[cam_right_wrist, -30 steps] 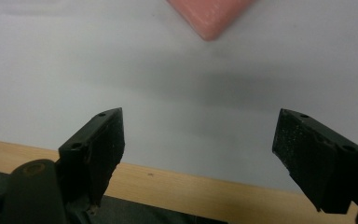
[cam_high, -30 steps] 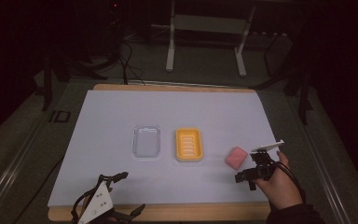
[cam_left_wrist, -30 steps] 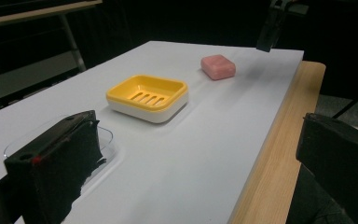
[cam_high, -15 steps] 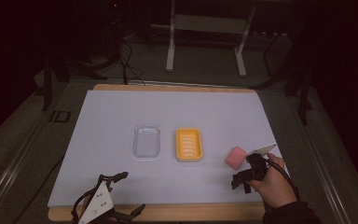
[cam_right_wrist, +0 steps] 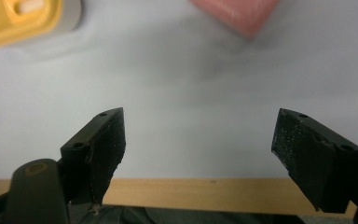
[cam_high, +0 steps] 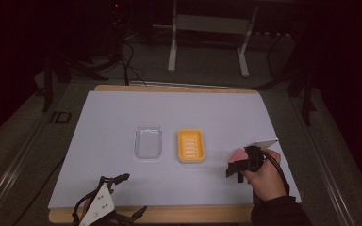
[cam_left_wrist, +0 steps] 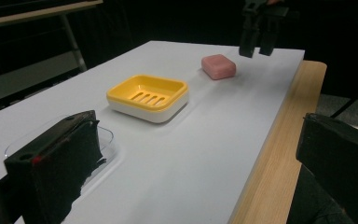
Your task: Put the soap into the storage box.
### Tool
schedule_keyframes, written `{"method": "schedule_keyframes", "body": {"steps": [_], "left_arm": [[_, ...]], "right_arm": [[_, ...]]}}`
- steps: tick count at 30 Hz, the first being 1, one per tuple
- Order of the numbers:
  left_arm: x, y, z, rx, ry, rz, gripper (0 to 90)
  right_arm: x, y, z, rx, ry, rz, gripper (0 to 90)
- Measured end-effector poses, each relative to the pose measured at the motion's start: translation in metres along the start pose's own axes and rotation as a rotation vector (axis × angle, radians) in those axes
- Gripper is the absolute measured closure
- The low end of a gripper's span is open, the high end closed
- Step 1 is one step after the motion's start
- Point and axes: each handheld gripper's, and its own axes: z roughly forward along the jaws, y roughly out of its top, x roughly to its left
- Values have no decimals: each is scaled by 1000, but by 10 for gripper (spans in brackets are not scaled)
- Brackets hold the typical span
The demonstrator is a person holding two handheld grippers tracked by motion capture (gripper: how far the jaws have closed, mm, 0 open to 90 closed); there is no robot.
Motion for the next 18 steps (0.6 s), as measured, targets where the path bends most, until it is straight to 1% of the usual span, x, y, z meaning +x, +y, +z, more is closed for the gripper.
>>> {"method": "schedule_keyframes", "body": {"steps": [1,2,3,4,5,6,7,9,11,12,14,15,16,17,18], "left_arm": [[0,0,0,1,0,1,5],[0,0,0,2,-1,2,5],[0,0,0,2,-1,2,5],[0,0,0,3,-1,3,5],[0,0,0,3,-1,3,5],[0,0,0,3,0,2,5],[0,0,0,4,-1,3,5],[0,0,1,6,-2,3,5],[0,0,1,6,-2,3,5],[-1,0,1,9,-1,8,5],[0,0,1,10,-2,8,5],[0,0,1,10,-3,8,5],[0,0,1,10,-3,8,5],[0,0,1,10,-3,8,5],[-1,0,1,9,-2,8,5]], "right_arm": [[2,4,-3,-21,-1,8,174],[3,8,-6,-33,-27,23,129],[4,10,-7,-44,-46,43,133],[4,10,-7,-44,-46,43,133],[4,12,-9,-62,-54,62,133],[5,16,-11,-92,-79,79,134],[5,18,-11,-97,-107,83,134],[6,23,-10,-121,-117,104,134],[7,25,-10,-124,-121,111,135],[8,30,-7,-144,-134,130,139],[10,33,-4,-175,-149,139,149],[11,35,-3,-194,-167,147,158],[12,37,-2,-213,-171,156,158],[13,39,0,-214,-175,169,159],[13,41,2,-221,-166,178,159]]}}
